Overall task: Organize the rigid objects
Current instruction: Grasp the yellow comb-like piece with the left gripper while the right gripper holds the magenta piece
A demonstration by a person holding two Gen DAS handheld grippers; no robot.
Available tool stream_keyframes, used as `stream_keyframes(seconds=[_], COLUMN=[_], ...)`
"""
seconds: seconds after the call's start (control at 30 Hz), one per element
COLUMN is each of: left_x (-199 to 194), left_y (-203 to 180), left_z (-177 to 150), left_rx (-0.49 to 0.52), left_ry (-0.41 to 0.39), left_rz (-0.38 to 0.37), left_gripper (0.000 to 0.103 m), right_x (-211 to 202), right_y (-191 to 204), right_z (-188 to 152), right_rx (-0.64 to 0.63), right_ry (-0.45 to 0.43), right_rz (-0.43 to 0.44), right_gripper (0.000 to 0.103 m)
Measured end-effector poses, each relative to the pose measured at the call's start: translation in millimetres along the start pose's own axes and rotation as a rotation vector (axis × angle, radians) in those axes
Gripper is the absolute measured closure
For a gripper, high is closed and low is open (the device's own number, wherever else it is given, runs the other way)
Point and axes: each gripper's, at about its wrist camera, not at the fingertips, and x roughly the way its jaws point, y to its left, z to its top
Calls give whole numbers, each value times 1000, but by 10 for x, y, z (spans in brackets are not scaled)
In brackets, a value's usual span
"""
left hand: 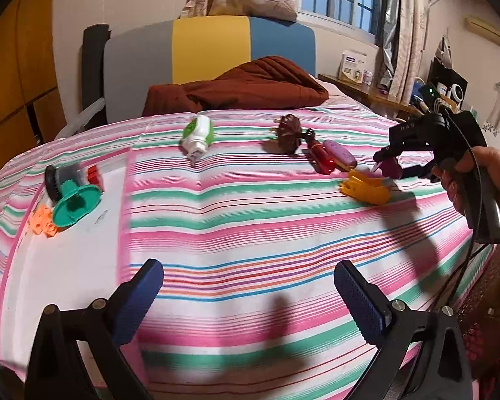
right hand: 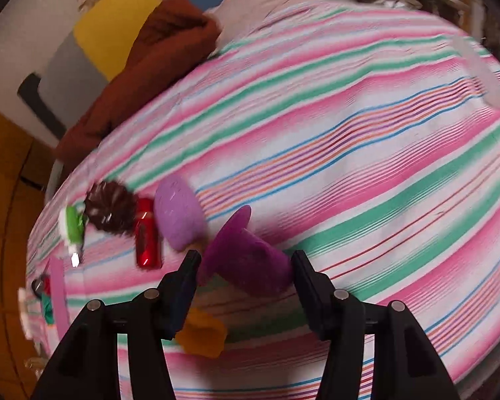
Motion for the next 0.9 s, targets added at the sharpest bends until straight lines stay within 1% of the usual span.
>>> stream_keyframes(seconds=[0.1,0.23,0.3,0.4,0.47,0.5,0.53,0.57,0.63,0.73,0.9], left_x=[79,288,457,713,909,1043,1133,1231,1292,1336,1368], left_y=[-113,-338,-463,-619,-700,-728,-734,-741,-772,-826,-852], left_z=[91,294,419,586,671,709,726,740,775,824,831], left_rx=[5,-9,-29,-70,-109,-150,-177,-209,-213,-197,-127], left_ry=[6,23,62,108,169,214,241,267,249,248,242], left_rz=[-29,-75,-106,-131,-146,-169,-180,-175,-149,-169,-131], left_gripper=[0,0,0,0,0,0,0,0,0,0,0], right_x=[-49,26,75,72,57,49,39,32,19,66,117], right_y=[-91,-205,-219,-202,-221,-231,-241,-249,-278,-249,-207], right_z=[21,18,7,6,7,10,13,16,19,32,45], right_rx=[37,86,99,91,97,99,99,100,107,100,101], right_ry=[-25,25,45,41,39,35,32,30,28,31,32], right_rz=[-44,-46,-39,-49,-48,-58,-73,-79,-81,-87,-87], right_gripper=[47,47,47,47,47,47,47,47,47,47,47])
